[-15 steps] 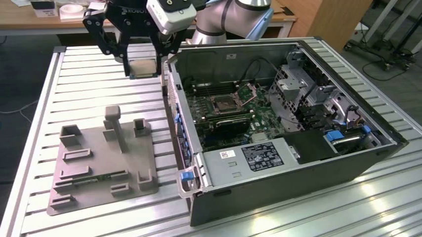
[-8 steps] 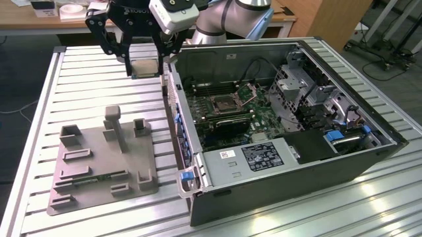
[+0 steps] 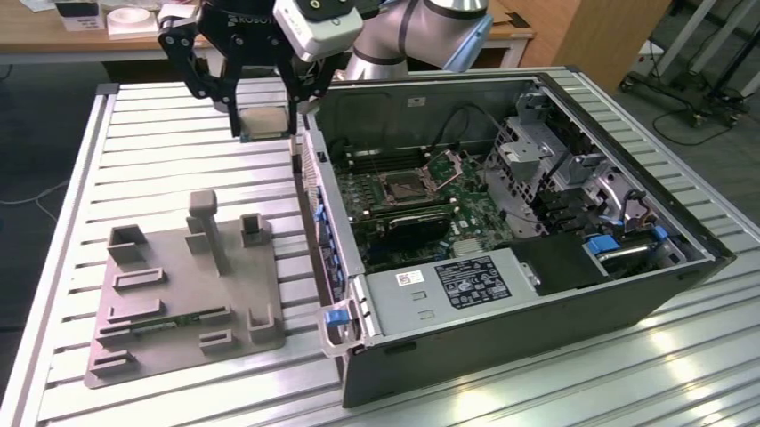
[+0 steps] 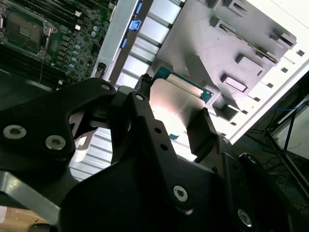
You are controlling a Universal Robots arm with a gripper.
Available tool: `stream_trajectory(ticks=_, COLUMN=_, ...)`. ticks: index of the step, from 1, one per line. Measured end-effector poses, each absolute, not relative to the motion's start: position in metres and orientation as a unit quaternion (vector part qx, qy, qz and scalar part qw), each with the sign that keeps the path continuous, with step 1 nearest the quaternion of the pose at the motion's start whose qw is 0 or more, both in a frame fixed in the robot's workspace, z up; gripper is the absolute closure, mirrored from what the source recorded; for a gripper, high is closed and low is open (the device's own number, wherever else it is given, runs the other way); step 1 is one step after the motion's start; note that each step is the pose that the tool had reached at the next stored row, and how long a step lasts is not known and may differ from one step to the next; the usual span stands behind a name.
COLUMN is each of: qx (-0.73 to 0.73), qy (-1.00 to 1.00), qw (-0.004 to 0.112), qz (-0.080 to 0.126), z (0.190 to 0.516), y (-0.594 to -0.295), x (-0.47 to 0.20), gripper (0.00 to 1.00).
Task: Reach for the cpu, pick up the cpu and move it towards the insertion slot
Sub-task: 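Pick up the cpu and move it towards the insertion slot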
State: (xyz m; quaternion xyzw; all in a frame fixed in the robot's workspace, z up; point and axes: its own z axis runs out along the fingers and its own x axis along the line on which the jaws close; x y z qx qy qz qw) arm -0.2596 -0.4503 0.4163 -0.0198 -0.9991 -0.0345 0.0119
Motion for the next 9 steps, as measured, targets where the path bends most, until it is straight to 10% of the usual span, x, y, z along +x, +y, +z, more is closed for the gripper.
stream_trajectory(ticks=9, qx=-0.02, qy=-0.999, qw=0.012, qz=-0.035, z=0.4163, y=-0.4503, x=-0.2553, gripper=0.46)
